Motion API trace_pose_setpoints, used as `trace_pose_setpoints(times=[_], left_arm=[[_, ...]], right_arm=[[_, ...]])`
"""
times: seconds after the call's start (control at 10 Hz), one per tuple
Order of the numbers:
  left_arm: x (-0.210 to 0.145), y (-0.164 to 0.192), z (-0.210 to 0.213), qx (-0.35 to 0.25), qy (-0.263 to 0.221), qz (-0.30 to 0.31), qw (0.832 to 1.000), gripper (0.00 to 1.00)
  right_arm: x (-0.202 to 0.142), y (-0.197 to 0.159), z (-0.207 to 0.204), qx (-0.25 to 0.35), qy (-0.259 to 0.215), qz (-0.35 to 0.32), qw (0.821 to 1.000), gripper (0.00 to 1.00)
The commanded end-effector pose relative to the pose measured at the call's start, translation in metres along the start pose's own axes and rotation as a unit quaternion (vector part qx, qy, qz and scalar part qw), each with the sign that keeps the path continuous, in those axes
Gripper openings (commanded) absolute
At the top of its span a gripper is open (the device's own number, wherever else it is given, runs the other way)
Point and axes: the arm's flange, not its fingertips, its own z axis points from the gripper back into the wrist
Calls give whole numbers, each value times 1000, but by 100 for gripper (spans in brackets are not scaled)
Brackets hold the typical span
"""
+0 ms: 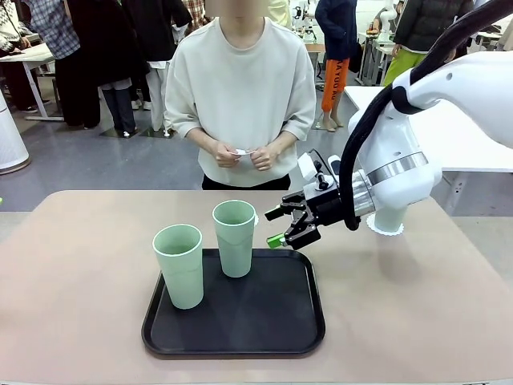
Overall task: Place coasters on the table and set cups on them.
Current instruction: Take one Reusable plastic cup from the Flat Tray and place it on a coaster set by the human.
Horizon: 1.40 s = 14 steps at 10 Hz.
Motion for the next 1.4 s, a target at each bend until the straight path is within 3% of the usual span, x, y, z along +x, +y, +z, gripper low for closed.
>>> trace_pose_setpoints(times=[0.0, 1.3], left_arm=[[0, 0, 1, -8, -3, -3, 1000, 100], [0, 0, 1, -8, -3, -3, 1000, 100]], right_arm=[[-14, -13, -3, -5, -26, -3, 1000, 100], [-21, -24, -61, 29, -5, -12, 999, 100]])
